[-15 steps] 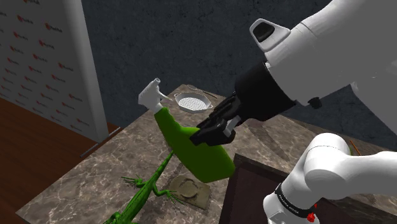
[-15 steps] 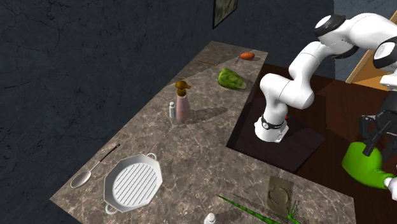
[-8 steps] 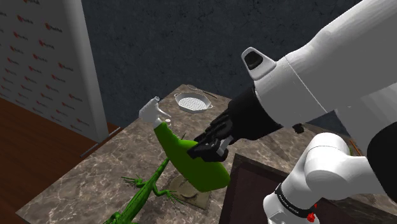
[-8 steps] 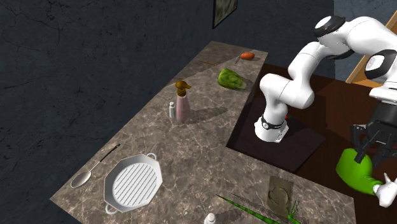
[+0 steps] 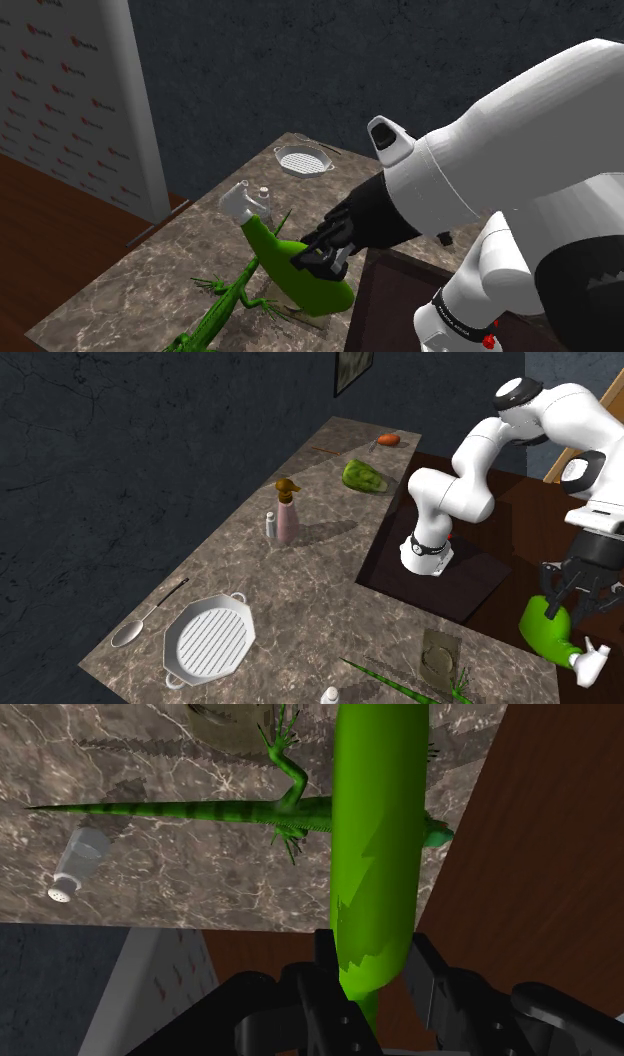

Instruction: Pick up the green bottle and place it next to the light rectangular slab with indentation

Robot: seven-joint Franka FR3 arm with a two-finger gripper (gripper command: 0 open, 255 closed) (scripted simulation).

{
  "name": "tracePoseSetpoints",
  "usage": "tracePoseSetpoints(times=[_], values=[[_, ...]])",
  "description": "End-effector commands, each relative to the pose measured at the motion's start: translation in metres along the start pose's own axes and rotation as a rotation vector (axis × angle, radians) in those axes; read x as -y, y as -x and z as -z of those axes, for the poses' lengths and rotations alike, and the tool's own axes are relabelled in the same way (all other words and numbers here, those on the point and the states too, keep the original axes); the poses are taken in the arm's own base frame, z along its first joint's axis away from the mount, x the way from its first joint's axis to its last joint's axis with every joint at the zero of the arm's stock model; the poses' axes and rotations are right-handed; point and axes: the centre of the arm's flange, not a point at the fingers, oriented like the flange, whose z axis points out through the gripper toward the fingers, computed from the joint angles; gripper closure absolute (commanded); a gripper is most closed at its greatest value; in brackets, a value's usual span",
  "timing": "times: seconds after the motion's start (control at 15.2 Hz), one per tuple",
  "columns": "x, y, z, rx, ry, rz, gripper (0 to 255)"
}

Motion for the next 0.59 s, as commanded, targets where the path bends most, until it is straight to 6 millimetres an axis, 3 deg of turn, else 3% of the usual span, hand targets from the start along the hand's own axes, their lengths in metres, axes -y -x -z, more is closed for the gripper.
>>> tracePoseSetpoints(times=[0.0, 0.53], values=[[-0.001, 0.005, -0.009, -0.001, 0.0, 0.0, 255], [-0.001, 0.029, -0.044, -0.001, 0.0, 0.0, 255]])
